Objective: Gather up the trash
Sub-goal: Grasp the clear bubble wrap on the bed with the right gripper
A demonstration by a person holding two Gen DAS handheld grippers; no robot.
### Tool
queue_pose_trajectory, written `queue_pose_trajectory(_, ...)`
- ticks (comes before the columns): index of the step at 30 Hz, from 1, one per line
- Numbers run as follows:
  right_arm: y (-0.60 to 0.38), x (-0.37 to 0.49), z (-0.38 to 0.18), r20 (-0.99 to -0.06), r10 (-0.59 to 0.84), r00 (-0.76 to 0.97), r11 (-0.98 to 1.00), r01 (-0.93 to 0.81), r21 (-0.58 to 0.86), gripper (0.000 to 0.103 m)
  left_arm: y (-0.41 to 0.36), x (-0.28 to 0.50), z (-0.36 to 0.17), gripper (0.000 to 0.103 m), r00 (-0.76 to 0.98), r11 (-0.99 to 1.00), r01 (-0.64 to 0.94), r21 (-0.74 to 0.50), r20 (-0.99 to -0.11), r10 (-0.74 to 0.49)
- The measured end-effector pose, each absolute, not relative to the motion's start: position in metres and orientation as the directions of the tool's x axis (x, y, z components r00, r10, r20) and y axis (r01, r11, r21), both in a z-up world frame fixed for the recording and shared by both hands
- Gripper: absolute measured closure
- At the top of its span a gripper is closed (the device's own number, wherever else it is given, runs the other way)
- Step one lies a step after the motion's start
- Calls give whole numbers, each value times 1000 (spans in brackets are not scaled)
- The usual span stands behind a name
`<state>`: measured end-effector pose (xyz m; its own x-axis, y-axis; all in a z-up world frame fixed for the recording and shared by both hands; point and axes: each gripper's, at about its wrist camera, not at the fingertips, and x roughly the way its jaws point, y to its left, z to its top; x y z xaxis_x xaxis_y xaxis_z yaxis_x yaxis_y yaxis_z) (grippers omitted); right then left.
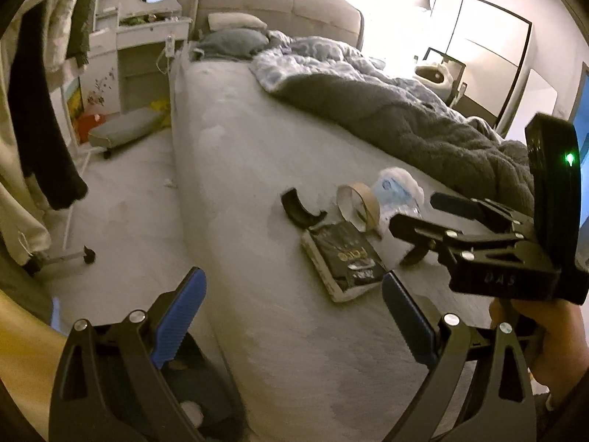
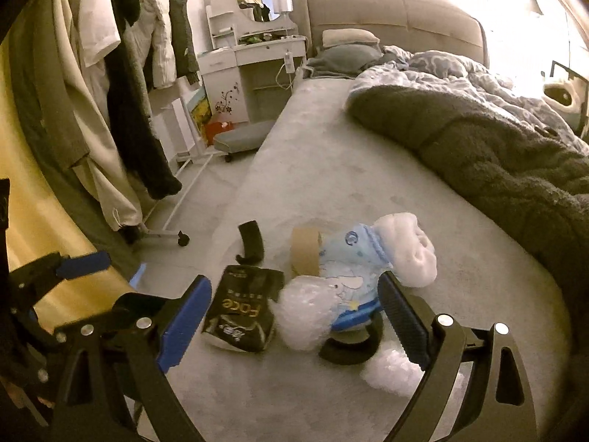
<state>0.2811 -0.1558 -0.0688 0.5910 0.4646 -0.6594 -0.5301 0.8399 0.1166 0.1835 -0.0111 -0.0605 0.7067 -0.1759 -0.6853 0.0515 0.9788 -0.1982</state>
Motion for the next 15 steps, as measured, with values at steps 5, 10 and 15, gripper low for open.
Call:
queue_pose_trajectory(5, -159, 289, -75, -674, 484, 558, 828, -542, 145, 28, -23, 188, -70, 5, 685, 978, 67, -197, -704, -189)
queue_pose_trajectory(10, -156, 290, -81, -689, 491, 533, 817, -556, 152, 41, -31, 192, -74, 5, 673, 977, 77, -197, -713, -196)
queue_pose_trajectory(15, -152, 290, -83, -709, 488, 510, 808, -572, 145, 63, -40, 197, -79, 5, 669, 980, 76, -186, -719, -189)
